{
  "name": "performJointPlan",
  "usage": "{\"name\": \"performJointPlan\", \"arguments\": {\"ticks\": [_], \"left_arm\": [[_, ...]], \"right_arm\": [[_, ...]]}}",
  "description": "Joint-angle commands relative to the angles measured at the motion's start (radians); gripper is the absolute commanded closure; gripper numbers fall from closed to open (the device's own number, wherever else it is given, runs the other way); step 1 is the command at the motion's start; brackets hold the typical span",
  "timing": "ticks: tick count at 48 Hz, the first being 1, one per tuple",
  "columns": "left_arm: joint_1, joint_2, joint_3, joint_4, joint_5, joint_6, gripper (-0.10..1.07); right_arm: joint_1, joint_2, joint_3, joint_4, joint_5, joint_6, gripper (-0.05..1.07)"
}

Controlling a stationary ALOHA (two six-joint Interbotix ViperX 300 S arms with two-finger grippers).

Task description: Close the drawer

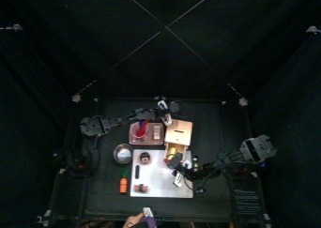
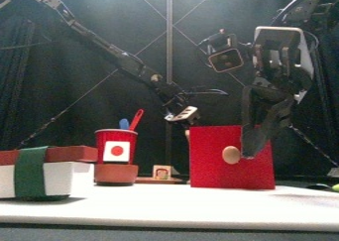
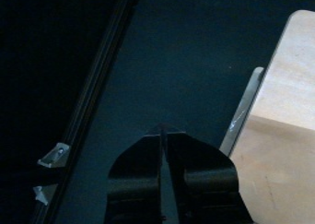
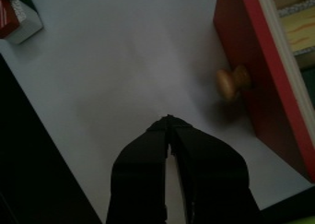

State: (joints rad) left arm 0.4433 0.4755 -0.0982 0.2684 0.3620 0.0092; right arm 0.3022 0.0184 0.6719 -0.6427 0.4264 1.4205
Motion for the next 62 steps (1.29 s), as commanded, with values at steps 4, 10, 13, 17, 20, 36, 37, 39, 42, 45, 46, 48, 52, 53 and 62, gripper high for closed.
{"name": "performJointPlan", "arguments": {"ticks": [4, 10, 13, 17, 20, 36, 37, 39, 42, 45, 46, 48, 52, 53, 62], "left_arm": [[-0.003, -0.023, -0.029, 0.0, 0.021, 0.002, 0.56], [-0.008, -0.018, -0.028, 0.002, 0.038, 0.002, 0.56], [-0.009, -0.015, -0.026, 0.0, 0.038, 0.002, 0.56], [-0.014, -0.014, -0.026, 0.0, 0.043, 0.009, 0.56], [-0.018, -0.014, -0.025, -0.002, 0.043, 0.017, 0.56], [-0.023, -0.015, -0.026, -0.018, 0.043, 0.029, 0.56], [-0.023, -0.014, -0.026, -0.018, 0.043, 0.029, 0.56], [-0.025, -0.017, -0.025, -0.02, 0.043, 0.029, 0.56], [-0.025, -0.017, -0.025, -0.02, 0.044, 0.029, 0.56], [-0.025, -0.018, -0.026, -0.02, 0.043, 0.029, 0.56], [-0.025, -0.017, -0.026, -0.02, 0.043, 0.029, 0.56], [-0.025, -0.015, -0.028, -0.02, 0.041, 0.029, 0.56], [-0.023, -0.014, -0.029, -0.02, 0.037, 0.029, 0.56], [-0.023, -0.014, -0.029, -0.02, 0.037, 0.029, 0.56], [-0.023, -0.015, -0.029, -0.02, 0.032, 0.029, 0.56]], "right_arm": [[-0.034, 0.005, -0.04, -0.018, 0.025, 0.002, 0.58], [-0.064, 0.023, -0.049, -0.04, 0.074, 0.0, 0.58], [-0.078, 0.028, -0.052, -0.058, 0.107, 0.0, 0.58], [-0.091, 0.028, -0.057, -0.083, 0.152, -0.002, 0.58], [-0.097, 0.023, -0.054, -0.101, 0.19, -0.002, 0.58], [-0.156, -0.02, -0.015, -0.155, 0.296, -0.002, 0.58], [-0.161, -0.025, -0.011, -0.155, 0.296, -0.002, 0.58], [-0.183, -0.043, 0.003, -0.155, 0.296, -0.002, 0.58], [-0.207, -0.064, 0.018, -0.158, 0.291, -0.002, 0.58], [-0.225, -0.087, 0.034, -0.163, 0.285, -0.002, 0.58], [-0.232, -0.092, 0.038, -0.164, 0.284, -0.002, 0.58], [-0.241, -0.106, 0.048, -0.175, 0.278, -0.002, 0.58], [-0.255, -0.126, 0.058, -0.189, 0.262, -0.002, 0.58], [-0.256, -0.126, 0.058, -0.193, 0.256, 0.0, 0.58], [-0.268, -0.112, 0.058, -0.201, 0.207, 0.0, 0.58]]}}
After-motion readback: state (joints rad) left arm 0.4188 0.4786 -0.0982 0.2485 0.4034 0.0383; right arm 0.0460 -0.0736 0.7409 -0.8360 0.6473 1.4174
